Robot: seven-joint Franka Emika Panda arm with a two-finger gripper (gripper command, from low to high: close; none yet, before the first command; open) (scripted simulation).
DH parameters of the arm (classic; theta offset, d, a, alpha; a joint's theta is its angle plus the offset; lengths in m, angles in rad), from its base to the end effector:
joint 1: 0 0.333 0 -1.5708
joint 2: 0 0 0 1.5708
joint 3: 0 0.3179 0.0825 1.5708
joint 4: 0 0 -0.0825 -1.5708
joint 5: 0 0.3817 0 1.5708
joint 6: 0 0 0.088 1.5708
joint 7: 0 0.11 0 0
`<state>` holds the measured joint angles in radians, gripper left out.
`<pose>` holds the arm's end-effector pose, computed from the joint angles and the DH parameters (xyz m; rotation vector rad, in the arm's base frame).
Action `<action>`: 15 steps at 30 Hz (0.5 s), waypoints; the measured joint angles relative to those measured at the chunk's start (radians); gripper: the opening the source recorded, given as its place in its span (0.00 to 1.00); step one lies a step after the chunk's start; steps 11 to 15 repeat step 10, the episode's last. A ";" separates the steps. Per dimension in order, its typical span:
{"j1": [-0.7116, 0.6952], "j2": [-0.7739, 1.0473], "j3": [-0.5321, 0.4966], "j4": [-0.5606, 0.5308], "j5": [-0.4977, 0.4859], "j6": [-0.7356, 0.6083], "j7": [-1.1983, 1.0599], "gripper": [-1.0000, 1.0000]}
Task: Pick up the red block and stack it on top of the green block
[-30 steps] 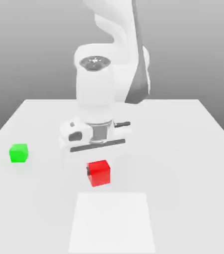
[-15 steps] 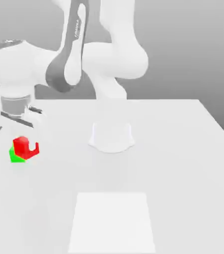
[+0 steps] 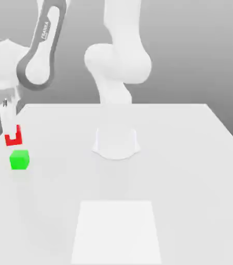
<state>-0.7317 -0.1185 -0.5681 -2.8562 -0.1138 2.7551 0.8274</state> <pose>0.1079 -0.3415 0.2252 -1.6623 2.6426 -0.0110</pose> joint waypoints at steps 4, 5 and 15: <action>0.034 0.078 -0.006 0.000 0.103 0.069 -0.072 0.00; 0.040 0.099 -0.004 0.000 0.136 0.088 -0.095 0.00; 0.019 0.184 0.048 -0.003 0.273 0.158 -0.191 1.00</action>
